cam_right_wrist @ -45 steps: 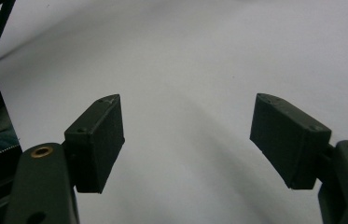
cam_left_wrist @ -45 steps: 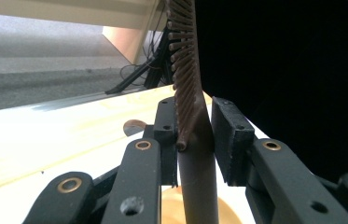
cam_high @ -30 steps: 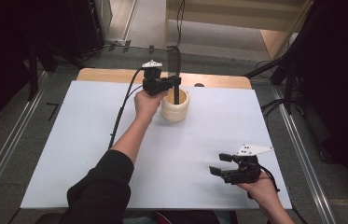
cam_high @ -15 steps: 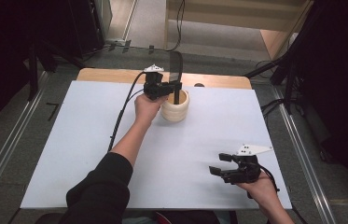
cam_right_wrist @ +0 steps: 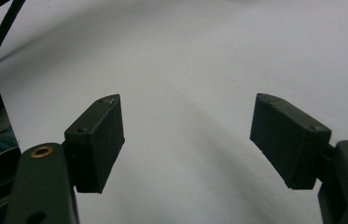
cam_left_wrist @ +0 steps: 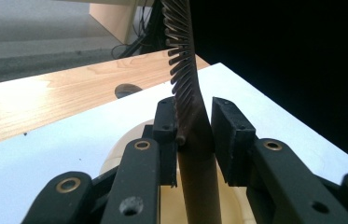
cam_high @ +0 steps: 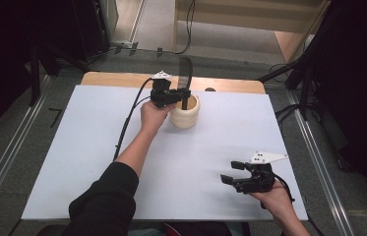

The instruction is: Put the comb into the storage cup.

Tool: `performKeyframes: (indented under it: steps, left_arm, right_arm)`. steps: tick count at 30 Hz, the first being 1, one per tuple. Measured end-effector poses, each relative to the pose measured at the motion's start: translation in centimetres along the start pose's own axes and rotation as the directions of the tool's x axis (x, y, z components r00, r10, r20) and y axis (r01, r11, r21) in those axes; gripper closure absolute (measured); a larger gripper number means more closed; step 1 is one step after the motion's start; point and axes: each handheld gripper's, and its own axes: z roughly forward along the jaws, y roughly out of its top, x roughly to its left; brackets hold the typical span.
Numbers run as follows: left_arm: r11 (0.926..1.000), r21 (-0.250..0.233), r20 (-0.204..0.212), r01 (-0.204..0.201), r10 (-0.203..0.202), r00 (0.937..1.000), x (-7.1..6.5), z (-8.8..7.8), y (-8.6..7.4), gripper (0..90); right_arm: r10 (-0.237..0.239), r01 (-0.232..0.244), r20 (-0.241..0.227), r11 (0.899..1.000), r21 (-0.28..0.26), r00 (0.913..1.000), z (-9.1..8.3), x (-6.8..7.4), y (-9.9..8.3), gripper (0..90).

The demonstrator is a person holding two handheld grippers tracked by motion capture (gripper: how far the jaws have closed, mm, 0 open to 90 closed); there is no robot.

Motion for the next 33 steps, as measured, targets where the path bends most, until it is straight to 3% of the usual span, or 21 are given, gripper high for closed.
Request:
performKeyframes:
  steps: [14,18,23,33]
  left_arm:
    - [0.9994,-0.007,-0.004,-0.035,0.035,0.9994,-0.4,-1.5,0.7,58.9]
    - [0.9999,0.013,-0.002,-0.008,0.008,1.0000,-0.2,-2.2,1.0,49.8]
    - [0.9994,0.033,0.006,-0.006,0.006,1.0000,-0.1,-3.3,1.3,39.4]
    - [0.9981,0.043,0.035,0.044,-0.045,0.9984,0.3,-5.3,1.4,33.9]
  right_arm:
    - [-0.001,0.001,-0.004,1.000,-0.005,1.0000,0.0,0.0,0.0,23.9]
    - [-0.004,0.004,-0.005,1.000,-0.006,1.0000,0.0,0.1,0.0,23.9]
    - [-0.003,0.003,-0.007,1.000,-0.005,1.0000,0.0,0.1,0.0,22.8]
    - [-0.006,0.006,-0.009,1.000,-0.001,0.9999,0.1,0.1,0.1,21.8]
